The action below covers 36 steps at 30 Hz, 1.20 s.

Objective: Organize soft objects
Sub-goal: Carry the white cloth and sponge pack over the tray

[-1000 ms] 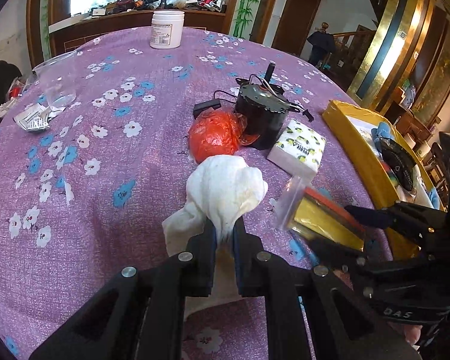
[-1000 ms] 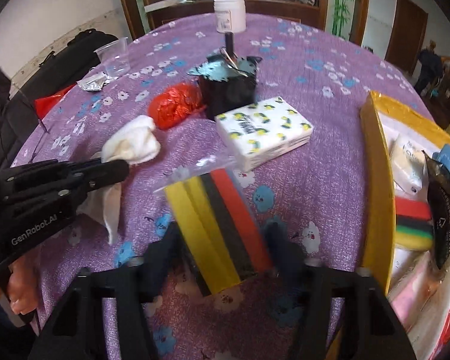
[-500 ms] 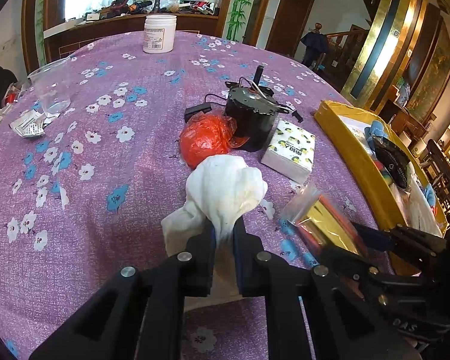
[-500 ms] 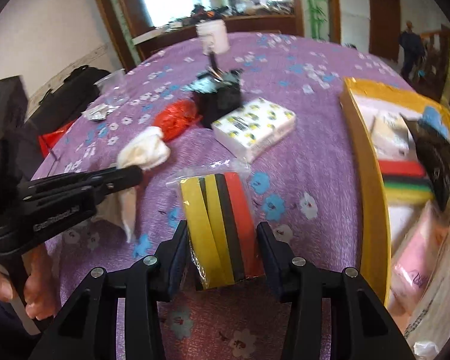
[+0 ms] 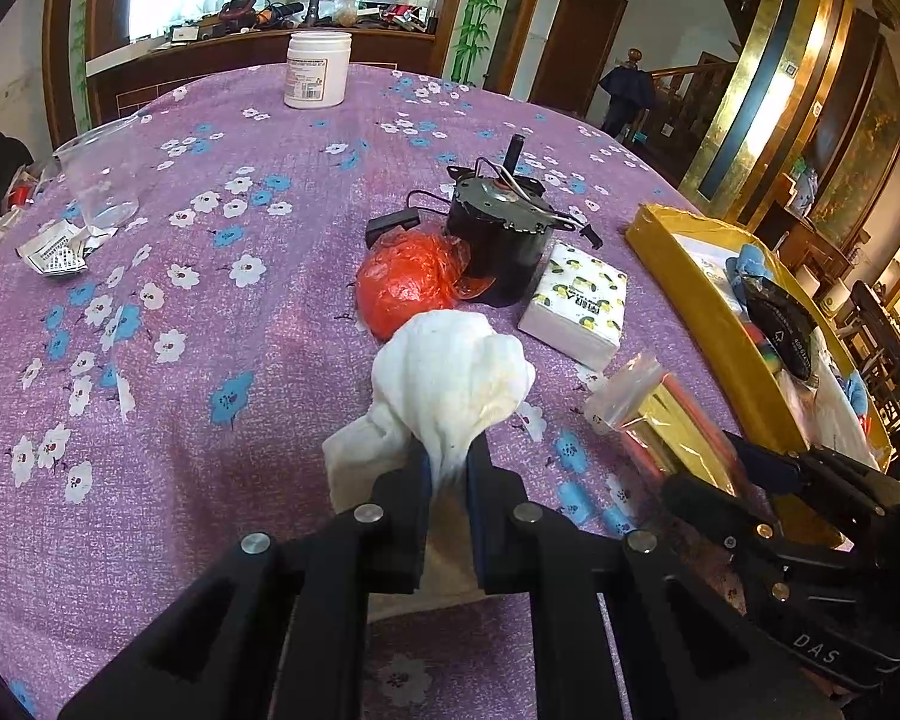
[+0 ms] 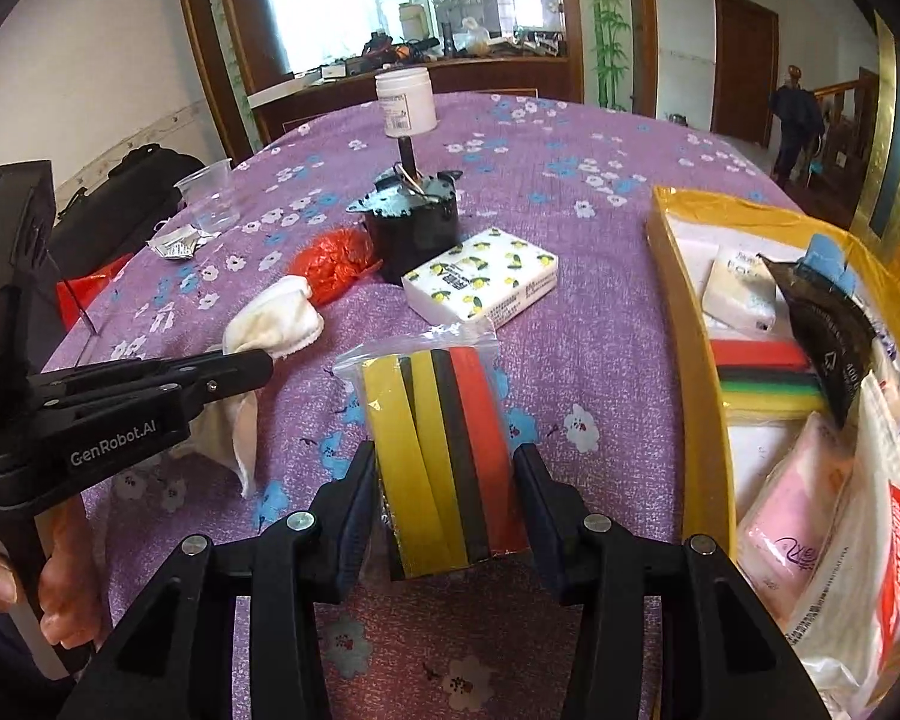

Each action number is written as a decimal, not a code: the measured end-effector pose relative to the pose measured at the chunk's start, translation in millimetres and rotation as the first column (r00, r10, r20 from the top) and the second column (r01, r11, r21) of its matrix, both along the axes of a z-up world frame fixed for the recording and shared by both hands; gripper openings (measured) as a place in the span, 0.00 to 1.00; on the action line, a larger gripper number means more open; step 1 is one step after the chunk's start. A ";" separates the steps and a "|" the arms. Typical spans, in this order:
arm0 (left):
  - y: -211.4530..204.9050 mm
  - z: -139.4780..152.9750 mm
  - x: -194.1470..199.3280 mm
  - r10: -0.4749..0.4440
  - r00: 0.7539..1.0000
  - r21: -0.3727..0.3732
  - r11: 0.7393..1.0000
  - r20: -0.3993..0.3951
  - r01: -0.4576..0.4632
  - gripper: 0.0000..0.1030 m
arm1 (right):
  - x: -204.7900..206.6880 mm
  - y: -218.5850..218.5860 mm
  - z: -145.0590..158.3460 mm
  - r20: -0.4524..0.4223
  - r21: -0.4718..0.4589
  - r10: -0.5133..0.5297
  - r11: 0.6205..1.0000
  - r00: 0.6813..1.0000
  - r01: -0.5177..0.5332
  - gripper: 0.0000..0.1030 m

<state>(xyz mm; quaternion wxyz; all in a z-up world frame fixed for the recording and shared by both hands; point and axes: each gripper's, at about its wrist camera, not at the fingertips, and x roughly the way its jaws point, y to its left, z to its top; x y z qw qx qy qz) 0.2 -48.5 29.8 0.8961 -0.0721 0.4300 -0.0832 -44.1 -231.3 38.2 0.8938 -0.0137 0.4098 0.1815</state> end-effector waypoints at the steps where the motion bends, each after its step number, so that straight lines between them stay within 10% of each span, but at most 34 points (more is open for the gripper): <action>1: 0.0 0.1 -0.1 -0.001 1.000 0.000 1.000 0.002 0.001 0.10 | -0.4 -0.8 0.6 0.004 0.002 -0.003 1.000 1.000 0.003 0.48; 19: -20.7 28.5 -15.7 -0.024 0.998 0.001 1.000 0.059 0.024 0.10 | -28.7 -61.3 52.6 0.128 0.123 -0.101 0.989 0.987 0.085 0.48; 36: -154.3 56.9 1.9 -0.266 0.963 0.018 0.964 0.044 0.266 0.10 | -35.7 -204.3 63.2 0.119 0.254 -0.385 0.903 0.915 0.347 0.48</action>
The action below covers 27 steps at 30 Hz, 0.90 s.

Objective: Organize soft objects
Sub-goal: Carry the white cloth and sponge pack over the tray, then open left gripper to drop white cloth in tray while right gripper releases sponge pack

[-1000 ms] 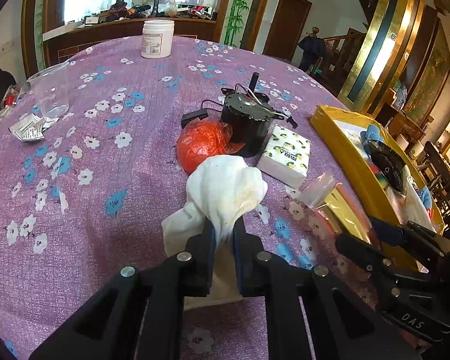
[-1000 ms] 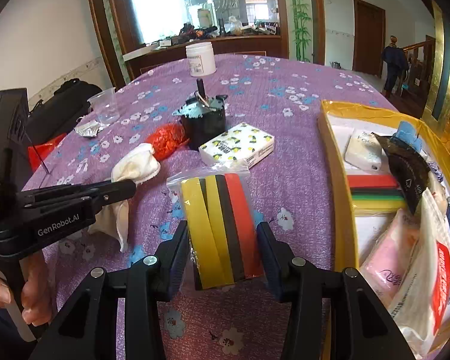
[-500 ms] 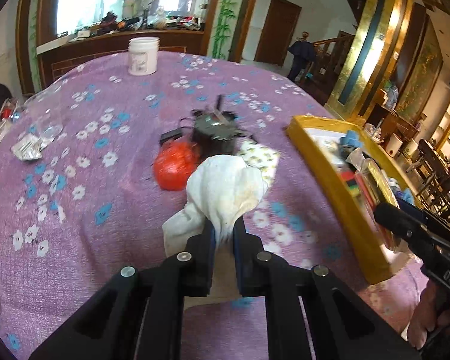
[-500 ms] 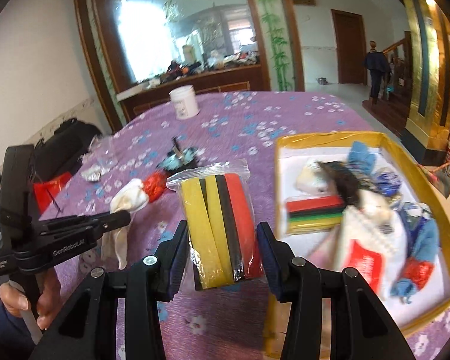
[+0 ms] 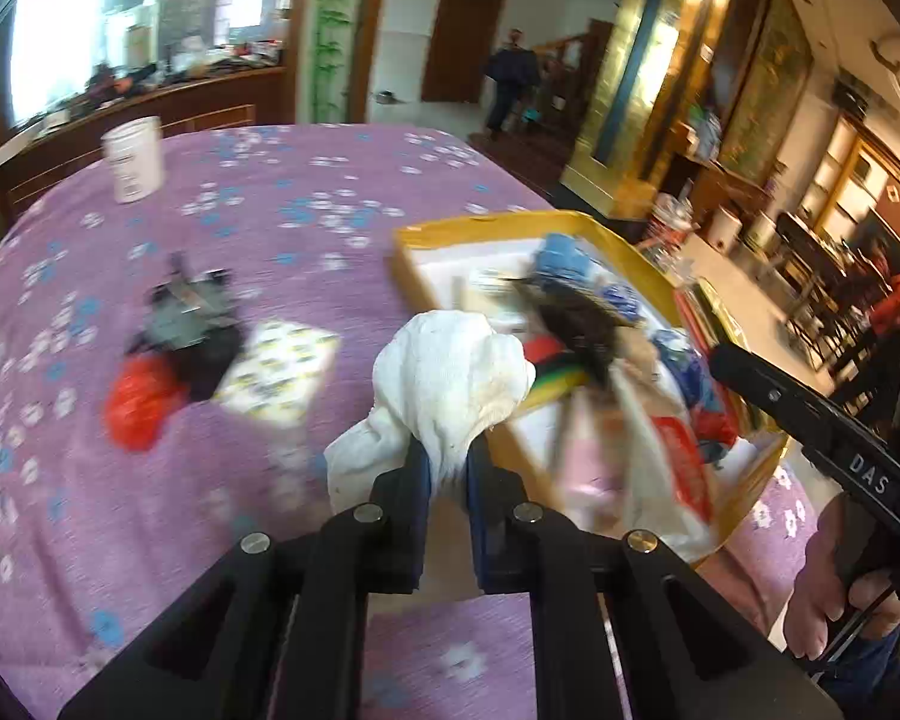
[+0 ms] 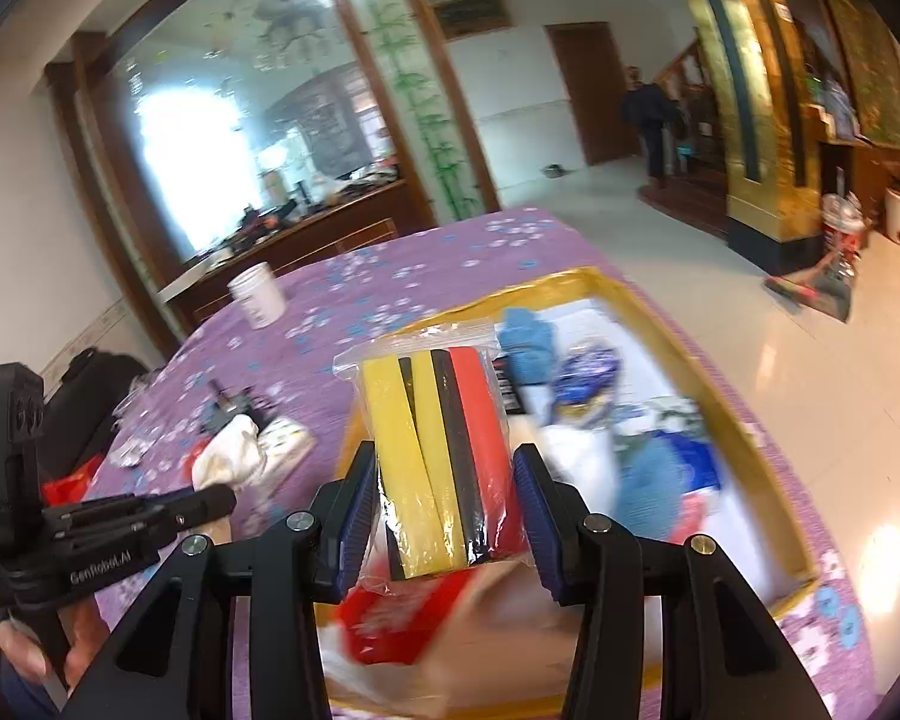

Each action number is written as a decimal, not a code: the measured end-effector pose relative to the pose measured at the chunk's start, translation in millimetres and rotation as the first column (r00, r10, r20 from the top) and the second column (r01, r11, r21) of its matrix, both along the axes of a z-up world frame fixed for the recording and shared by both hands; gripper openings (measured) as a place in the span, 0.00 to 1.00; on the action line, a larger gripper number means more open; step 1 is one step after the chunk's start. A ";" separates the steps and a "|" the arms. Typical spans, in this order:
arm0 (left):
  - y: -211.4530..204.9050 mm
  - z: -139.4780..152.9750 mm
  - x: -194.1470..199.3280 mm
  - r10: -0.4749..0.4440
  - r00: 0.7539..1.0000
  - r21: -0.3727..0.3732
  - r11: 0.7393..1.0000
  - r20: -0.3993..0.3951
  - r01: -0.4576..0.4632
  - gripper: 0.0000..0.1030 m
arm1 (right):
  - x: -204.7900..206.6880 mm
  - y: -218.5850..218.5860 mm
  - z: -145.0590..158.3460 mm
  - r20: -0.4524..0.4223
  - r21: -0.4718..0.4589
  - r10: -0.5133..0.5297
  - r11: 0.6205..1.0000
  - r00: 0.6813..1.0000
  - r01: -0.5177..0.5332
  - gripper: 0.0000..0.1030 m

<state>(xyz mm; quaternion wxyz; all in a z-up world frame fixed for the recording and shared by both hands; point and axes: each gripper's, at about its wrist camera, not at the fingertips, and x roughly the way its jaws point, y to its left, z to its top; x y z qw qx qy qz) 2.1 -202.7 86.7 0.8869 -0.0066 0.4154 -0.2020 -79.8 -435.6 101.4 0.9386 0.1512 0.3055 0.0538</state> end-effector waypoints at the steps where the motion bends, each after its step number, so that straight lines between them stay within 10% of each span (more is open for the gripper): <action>1: -12.9 -0.8 4.4 -0.021 1.000 0.003 1.000 -0.005 0.021 0.10 | 3.0 -6.5 -0.4 -0.009 0.002 -0.013 1.000 1.000 0.013 0.48; 20: -111.5 -48.6 52.3 -0.107 0.992 0.076 0.991 -0.067 0.112 0.10 | 76.3 -41.9 -34.0 -0.198 -0.055 -0.110 0.993 0.974 0.101 0.48; 27: -116.8 -50.8 46.9 -0.144 0.989 0.083 0.986 -0.024 0.146 0.27 | 75.0 -45.1 -34.3 -0.197 -0.052 -0.139 0.990 0.970 0.131 0.49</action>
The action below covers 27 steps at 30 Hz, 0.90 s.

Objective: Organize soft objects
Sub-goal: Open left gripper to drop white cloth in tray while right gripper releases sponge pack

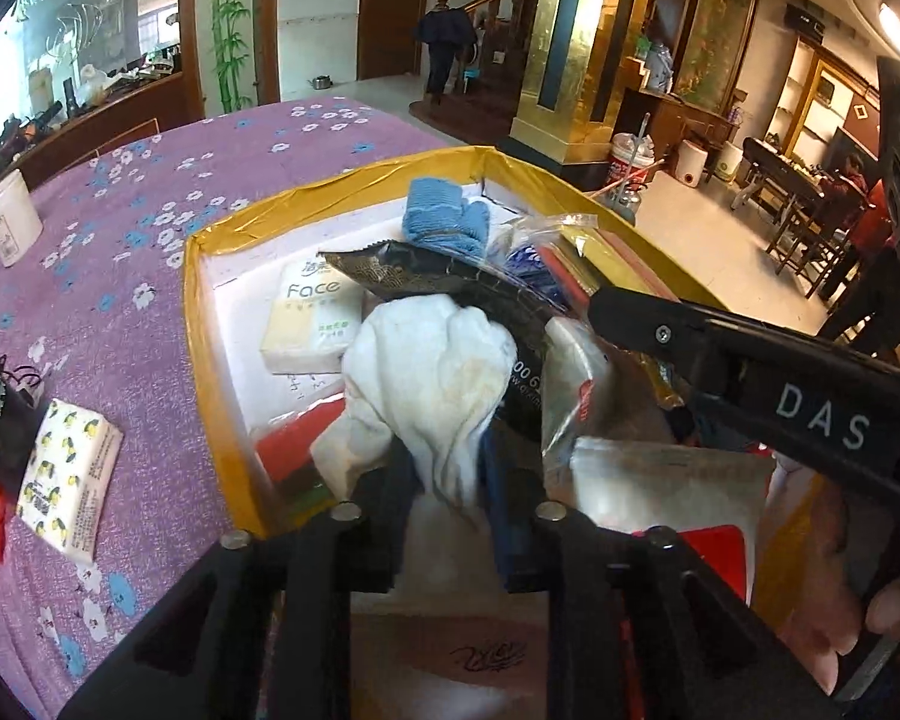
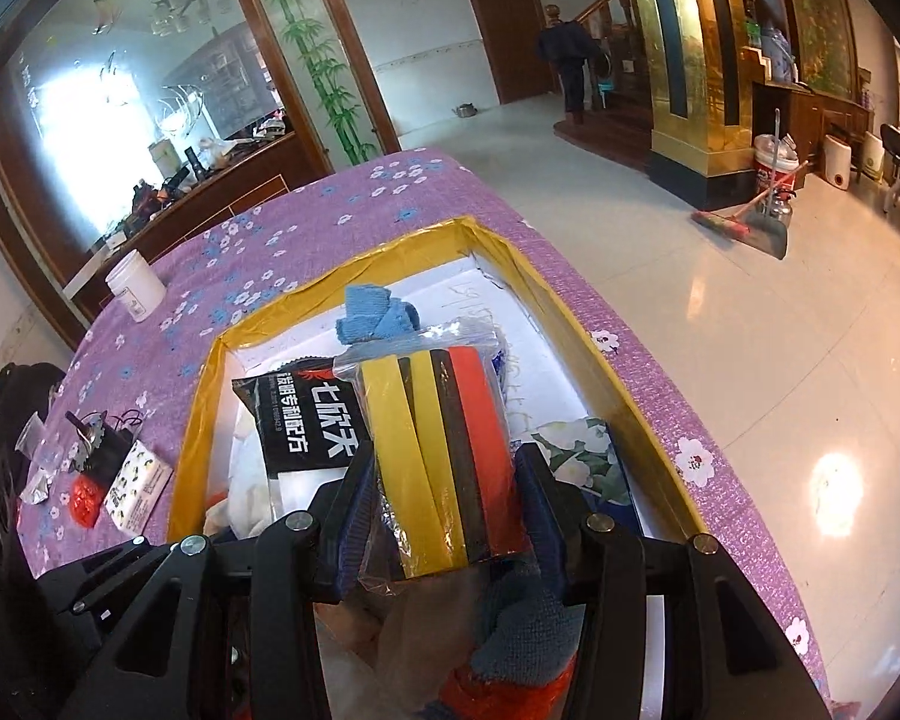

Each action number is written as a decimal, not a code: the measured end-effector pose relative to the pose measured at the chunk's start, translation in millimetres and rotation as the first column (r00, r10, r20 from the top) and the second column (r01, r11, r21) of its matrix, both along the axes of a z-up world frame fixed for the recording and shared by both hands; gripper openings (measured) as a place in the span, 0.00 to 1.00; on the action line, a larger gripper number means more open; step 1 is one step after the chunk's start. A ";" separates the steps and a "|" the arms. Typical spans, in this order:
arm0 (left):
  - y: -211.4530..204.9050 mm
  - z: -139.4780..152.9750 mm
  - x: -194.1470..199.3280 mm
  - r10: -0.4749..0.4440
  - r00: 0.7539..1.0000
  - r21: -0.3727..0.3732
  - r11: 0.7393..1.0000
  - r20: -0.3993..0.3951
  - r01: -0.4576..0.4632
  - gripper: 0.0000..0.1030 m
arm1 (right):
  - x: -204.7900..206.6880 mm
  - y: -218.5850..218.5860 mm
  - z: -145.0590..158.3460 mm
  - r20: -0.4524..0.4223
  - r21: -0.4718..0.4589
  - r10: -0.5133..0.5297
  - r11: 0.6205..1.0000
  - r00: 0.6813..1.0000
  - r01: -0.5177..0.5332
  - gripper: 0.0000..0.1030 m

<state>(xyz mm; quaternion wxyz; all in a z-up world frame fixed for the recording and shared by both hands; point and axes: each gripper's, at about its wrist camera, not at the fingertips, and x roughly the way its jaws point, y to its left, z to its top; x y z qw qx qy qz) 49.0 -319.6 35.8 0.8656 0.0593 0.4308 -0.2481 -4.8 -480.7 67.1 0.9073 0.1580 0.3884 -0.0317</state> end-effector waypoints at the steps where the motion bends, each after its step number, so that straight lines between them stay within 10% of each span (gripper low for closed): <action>1: 0.6 -0.4 0.8 -0.001 1.000 -0.005 1.000 -0.003 0.001 0.32 | -0.5 -0.8 0.0 0.003 0.003 -0.003 1.000 1.000 0.003 0.49; 13: 7.7 11.2 -7.2 0.015 0.998 -0.048 0.999 0.064 -0.012 0.70 | -17.2 -2.1 9.1 0.057 -0.001 -0.019 1.000 0.998 0.019 0.61; 27: 25.4 41.4 -27.5 0.086 0.968 -0.095 0.993 0.235 -0.066 0.84 | -52.1 -0.6 37.0 0.128 -0.001 -0.049 0.999 0.991 0.050 0.66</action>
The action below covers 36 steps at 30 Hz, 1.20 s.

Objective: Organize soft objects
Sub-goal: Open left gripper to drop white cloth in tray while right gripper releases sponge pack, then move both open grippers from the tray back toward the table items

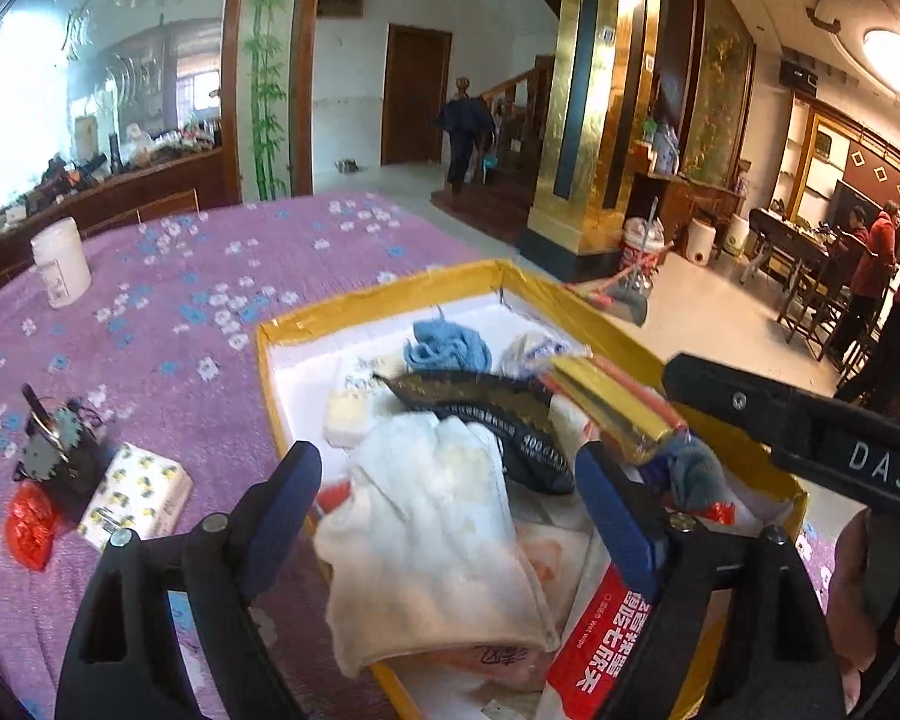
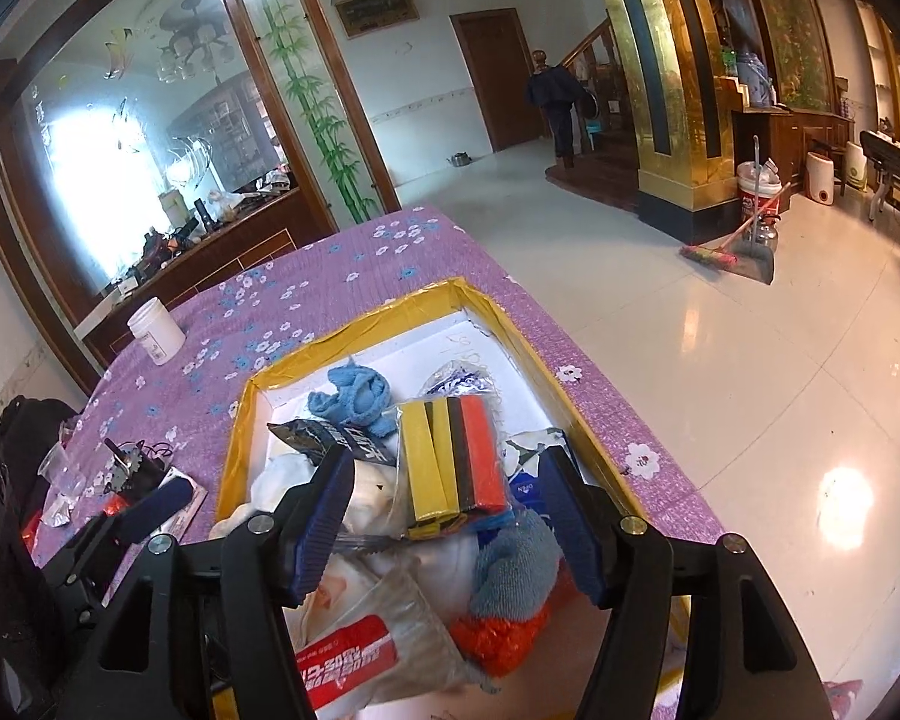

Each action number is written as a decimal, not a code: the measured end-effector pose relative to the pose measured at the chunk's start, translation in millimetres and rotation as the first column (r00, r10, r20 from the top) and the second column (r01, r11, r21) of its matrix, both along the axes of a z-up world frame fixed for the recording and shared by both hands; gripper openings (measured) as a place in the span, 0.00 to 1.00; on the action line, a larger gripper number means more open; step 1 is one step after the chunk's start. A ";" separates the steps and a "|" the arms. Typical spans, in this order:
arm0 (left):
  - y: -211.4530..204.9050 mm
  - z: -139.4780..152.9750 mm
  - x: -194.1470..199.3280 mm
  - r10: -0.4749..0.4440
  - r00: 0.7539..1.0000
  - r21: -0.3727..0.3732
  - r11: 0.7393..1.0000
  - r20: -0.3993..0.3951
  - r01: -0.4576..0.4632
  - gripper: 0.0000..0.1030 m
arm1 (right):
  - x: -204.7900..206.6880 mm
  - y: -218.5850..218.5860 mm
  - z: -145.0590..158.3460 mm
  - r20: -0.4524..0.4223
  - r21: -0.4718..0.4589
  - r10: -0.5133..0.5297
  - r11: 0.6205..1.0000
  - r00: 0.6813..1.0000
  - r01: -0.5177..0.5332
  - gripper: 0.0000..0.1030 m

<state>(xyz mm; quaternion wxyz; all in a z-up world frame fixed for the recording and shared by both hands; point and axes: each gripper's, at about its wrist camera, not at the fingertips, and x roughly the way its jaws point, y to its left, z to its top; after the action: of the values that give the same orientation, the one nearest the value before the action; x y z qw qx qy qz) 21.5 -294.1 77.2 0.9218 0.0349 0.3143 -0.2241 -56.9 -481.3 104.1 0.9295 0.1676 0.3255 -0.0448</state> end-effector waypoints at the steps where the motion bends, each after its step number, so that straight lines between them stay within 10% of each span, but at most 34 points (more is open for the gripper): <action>1: 1.3 1.9 -0.2 0.002 1.000 -0.003 1.000 0.011 -0.002 0.84 | -1.0 1.1 0.3 0.001 -0.001 -0.001 1.000 1.000 0.001 0.66; 20: 3.9 18.5 -19.5 0.002 0.993 -0.026 1.000 0.122 0.002 0.92 | -46.5 3.1 23.0 0.028 -0.037 -0.022 0.999 0.999 0.023 0.70; 36: 31.8 44.5 -72.9 -0.009 0.998 -0.034 0.999 0.056 0.011 0.93 | -108.3 35.0 58.1 0.107 -0.070 0.022 0.997 0.994 -0.014 0.75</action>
<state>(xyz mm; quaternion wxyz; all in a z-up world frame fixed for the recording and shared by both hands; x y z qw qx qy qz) -51.3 -262.3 121.7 0.9296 0.0268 0.2842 -0.2332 -165.2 -446.3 162.2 0.9513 0.1346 0.2747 -0.0386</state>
